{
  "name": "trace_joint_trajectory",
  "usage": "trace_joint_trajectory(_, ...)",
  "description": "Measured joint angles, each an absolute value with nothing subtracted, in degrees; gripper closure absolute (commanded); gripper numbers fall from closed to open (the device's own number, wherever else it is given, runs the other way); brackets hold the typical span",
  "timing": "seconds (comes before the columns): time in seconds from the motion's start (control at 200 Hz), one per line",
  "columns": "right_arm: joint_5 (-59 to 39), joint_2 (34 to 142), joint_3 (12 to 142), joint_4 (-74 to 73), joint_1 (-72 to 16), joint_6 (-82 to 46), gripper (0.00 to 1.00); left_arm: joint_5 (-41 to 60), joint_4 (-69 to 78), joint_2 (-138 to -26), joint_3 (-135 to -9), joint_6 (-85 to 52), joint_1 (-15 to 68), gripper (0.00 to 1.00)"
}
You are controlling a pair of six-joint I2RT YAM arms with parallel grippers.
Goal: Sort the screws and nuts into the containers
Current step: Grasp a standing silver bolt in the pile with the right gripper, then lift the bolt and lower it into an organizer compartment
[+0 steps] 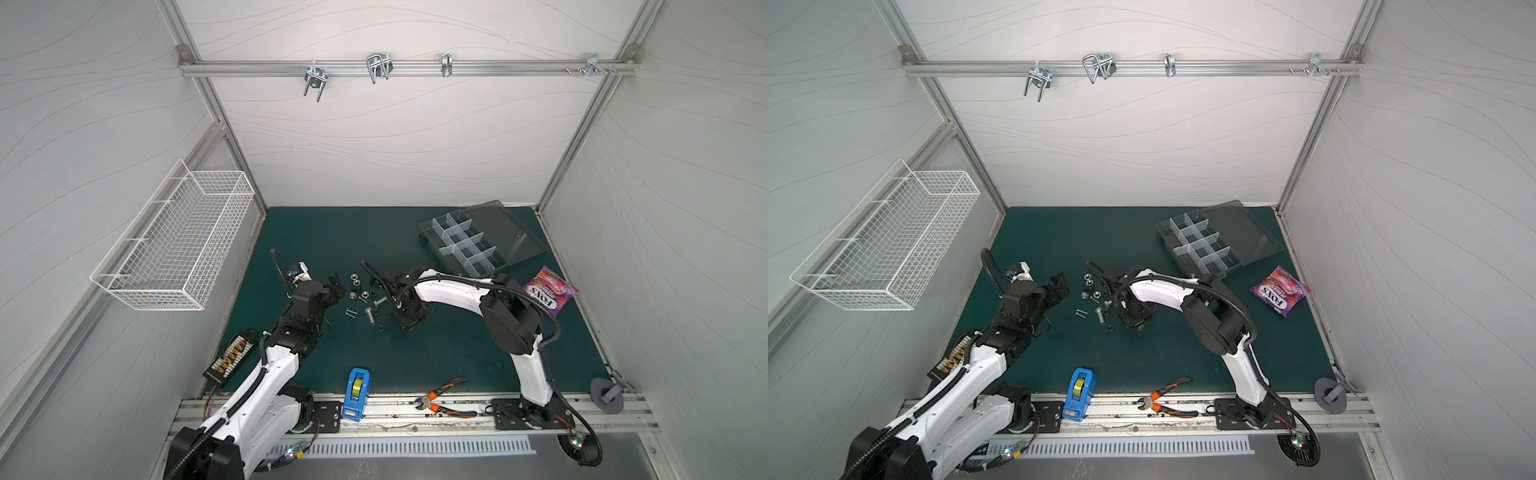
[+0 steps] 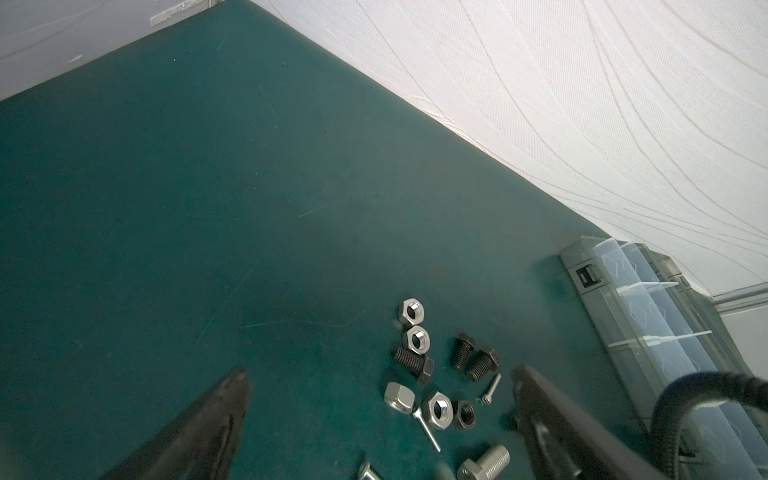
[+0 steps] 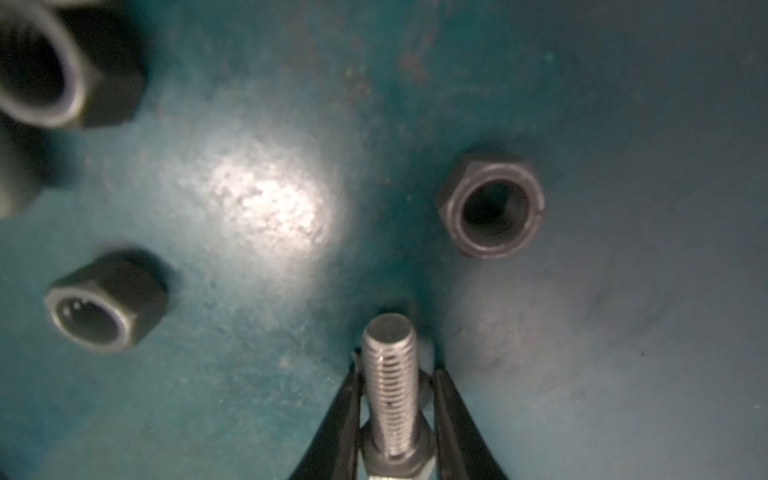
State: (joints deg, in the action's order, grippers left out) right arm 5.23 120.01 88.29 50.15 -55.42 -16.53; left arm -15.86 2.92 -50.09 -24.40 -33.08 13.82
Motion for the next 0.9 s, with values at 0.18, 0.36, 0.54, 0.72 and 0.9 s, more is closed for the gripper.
trace_joint_trajectory(0.18, 5.9, 120.4, 88.9, 49.4, -55.0, -16.0, 0.93, -15.9, 2.9, -50.1, -24.4, -33.1, 13.8, 0.0)
trace_joint_trajectory(0.36, 6.0, 120.2, 88.8, 49.3, -55.0, -16.0, 1.0, -15.9, 2.9, -50.1, -24.4, -33.1, 13.8, 0.0)
trace_joint_trajectory(0.54, 6.2, 119.7, 88.2, 48.9, -55.0, -16.1, 1.0, -15.9, 2.9, -50.1, -24.4, -33.1, 13.8, 0.0)
trace_joint_trajectory(0.72, 7.3, 118.7, 87.4, 48.9, -53.9, -16.0, 1.0, -15.9, 2.9, -50.3, -24.4, -33.1, 13.8, 0.0)
trace_joint_trajectory(0.9, 9.0, 114.6, 87.2, 49.6, -50.6, -15.9, 1.0, -15.9, 2.9, -50.5, -24.4, -33.1, 13.8, 0.0)
